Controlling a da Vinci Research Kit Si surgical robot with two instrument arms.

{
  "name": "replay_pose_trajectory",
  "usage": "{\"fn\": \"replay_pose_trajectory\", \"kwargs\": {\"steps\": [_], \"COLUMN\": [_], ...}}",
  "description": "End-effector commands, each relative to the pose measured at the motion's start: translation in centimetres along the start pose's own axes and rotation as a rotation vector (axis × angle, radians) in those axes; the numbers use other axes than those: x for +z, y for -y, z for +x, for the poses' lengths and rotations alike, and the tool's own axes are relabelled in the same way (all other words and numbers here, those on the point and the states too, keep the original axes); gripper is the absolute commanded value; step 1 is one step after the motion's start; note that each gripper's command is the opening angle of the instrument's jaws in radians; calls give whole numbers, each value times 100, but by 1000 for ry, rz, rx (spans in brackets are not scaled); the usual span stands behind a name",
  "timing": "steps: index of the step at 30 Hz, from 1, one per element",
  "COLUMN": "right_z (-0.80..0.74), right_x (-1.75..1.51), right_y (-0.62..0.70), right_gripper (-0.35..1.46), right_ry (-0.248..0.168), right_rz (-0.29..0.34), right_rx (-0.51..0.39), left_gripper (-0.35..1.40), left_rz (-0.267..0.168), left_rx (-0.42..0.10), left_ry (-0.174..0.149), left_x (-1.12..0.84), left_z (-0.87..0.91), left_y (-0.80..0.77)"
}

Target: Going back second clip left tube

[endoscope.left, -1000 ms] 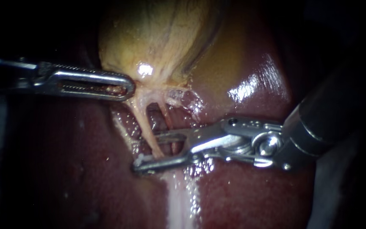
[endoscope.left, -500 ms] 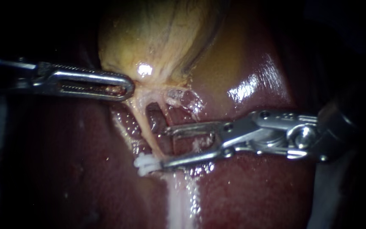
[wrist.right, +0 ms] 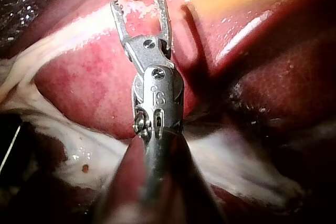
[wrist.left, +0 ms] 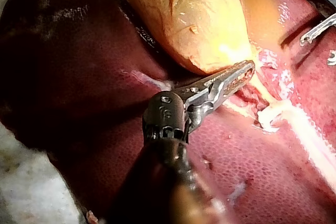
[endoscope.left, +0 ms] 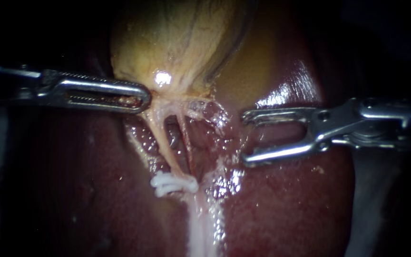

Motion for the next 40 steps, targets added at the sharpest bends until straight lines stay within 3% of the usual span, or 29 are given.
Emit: {"fn": "replay_pose_trajectory", "kwargs": {"steps": [1,11,23,40], "right_z": [0,0,1,1], "right_x": [-1,-2,-2,-1], "right_y": [1,9,11,12], "right_gripper": [49,49,49,49], "right_ry": [0,1,1,1], "right_rz": [2,7,10,13], "right_rx": [0,-1,-2,-2], "left_gripper": [-35,-35,-35,-35], "left_rz": [2,9,7,7], "left_rx": [-1,2,13,18], "left_ry": [-1,-5,1,5], "left_x": [2,20,68,72], "left_z": [0,-2,-11,-15], "left_y": [1,9,30,37]}}
